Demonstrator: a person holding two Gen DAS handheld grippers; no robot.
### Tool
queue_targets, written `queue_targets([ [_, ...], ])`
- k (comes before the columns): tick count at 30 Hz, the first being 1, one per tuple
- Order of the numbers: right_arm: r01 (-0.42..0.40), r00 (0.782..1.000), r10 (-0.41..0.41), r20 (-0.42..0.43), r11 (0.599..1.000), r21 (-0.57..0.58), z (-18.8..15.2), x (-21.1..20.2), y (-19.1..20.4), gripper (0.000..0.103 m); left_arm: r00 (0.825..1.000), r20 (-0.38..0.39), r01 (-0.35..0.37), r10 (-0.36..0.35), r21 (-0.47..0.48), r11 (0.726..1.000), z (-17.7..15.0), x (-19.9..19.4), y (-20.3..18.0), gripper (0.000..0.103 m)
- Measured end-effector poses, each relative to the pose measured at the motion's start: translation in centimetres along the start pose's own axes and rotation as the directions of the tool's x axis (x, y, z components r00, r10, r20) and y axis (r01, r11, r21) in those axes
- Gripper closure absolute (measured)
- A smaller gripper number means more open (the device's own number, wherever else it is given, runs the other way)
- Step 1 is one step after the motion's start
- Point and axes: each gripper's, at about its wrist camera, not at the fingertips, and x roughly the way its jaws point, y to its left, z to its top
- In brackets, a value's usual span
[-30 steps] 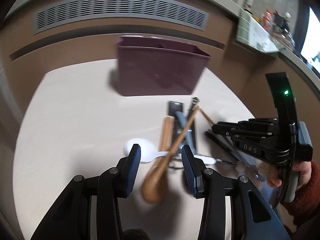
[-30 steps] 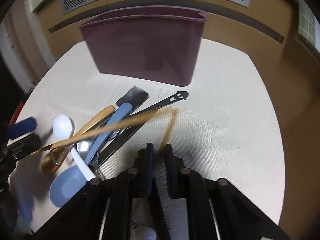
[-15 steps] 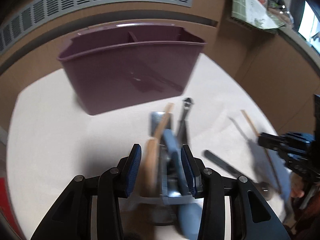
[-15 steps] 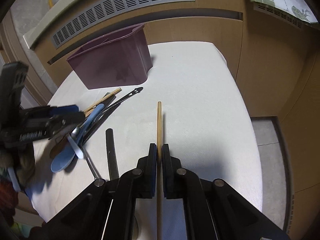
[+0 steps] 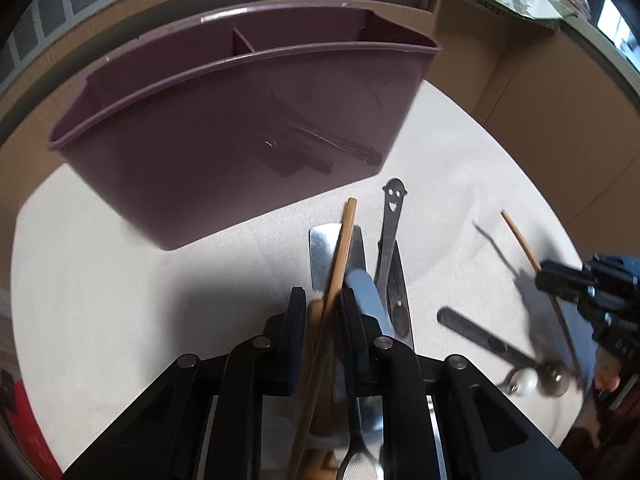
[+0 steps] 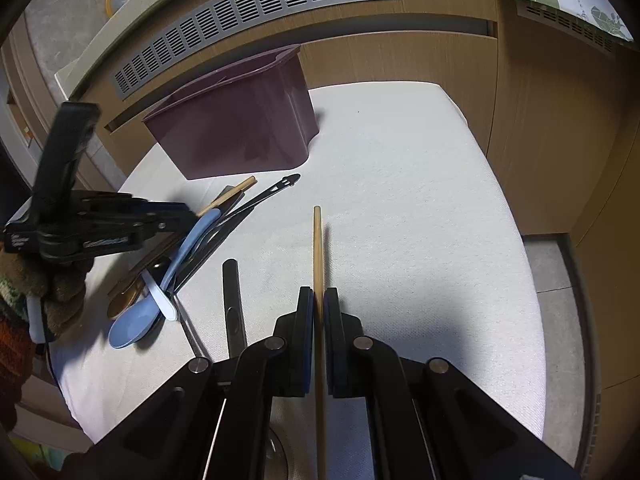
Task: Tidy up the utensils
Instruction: 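Lift the chopsticks upright with the right gripper toward the maroon caddy, then lower the chopsticks into the caddy and open the right gripper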
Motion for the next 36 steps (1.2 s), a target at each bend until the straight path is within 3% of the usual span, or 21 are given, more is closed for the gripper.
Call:
queue_targets([
  [4,-0.008,1.000,0.008,0.009,1.000,-0.003,0.6,-0.2,0.5,0.099,1.000,-0.014,0.008,-0.009,-0.069,0.998,0.8,0.3,0.6,0.097],
  [8,-0.058,0.997,0.058,0.053,0.998,-0.011,1.0,-1.3,1.2,0.099,0.993,0.103,0.072,-0.057,-0.147,0.987,-0.9,-3.0,1.2,0.097],
  [12,-0.081,0.994,0.084,0.077,0.996,-0.041,1.3,-2.1,2.0,0.099,0.968,0.234,0.149,-0.094,-0.229,0.962,-3.8,-7.1,2.2,0.097],
  [19,-0.096,0.987,0.103,0.119,0.993,-0.067,2.1,-2.7,3.9,0.099,0.912,0.408,0.172,-0.044,-0.283,0.943,-5.4,-11.0,2.1,0.097],
  [21,-0.093,0.980,0.105,0.167,0.993,-0.075,3.1,-3.8,4.5,0.099,0.877,0.478,0.189,-0.038,-0.271,0.944,-4.1,-13.4,1.7,0.097],
  [22,-0.098,0.974,0.114,0.197,0.991,-0.088,3.9,-4.6,4.7,0.099,0.844,0.536,0.190,-0.026,-0.254,0.948,-2.9,-15.3,1.6,0.097],
  [24,-0.082,0.941,0.126,0.315,0.986,-0.148,7.0,-7.8,6.1,0.099,0.765,0.644,0.183,0.008,-0.229,0.956,-1.3,-19.3,1.8,0.097],
  [27,-0.009,0.874,0.105,0.474,0.980,-0.200,12.1,-12.3,8.5,0.099,0.596,0.800,0.166,0.076,-0.215,0.962,1.5,-24.1,2.5,0.097],
  [28,0.003,0.856,0.103,0.508,0.979,-0.203,13.4,-13.1,8.9,0.099,0.559,0.823,0.158,0.096,-0.219,0.963,1.8,-25.0,3.3,0.097],
  [30,0.019,0.798,0.101,0.594,0.981,-0.192,16.2,-14.0,9.6,0.099,0.500,0.854,0.141,0.146,-0.247,0.959,3.5,-24.9,4.5,0.097],
  [31,0.016,0.778,0.105,0.619,0.982,-0.187,17.1,-13.8,9.7,0.099,0.486,0.858,0.132,0.169,-0.263,0.956,4.2,-24.4,5.3,0.097],
  [32,0.006,0.757,0.113,0.644,0.984,-0.180,18.3,-13.2,9.7,0.099,0.485,0.853,0.115,0.193,-0.281,0.953,4.9,-23.7,5.9,0.097],
  [33,-0.002,0.750,0.116,0.651,0.985,-0.174,19.0,-12.5,9.6,0.099,0.491,0.843,0.097,0.218,-0.302,0.948,5.9,-22.4,6.5,0.097],
  [36,-0.031,0.761,0.117,0.638,0.989,-0.145,21.0,-8.6,8.9,0.099,0.541,0.804,0.090,0.248,-0.349,0.933,6.9,-18.3,8.9,0.097],
])
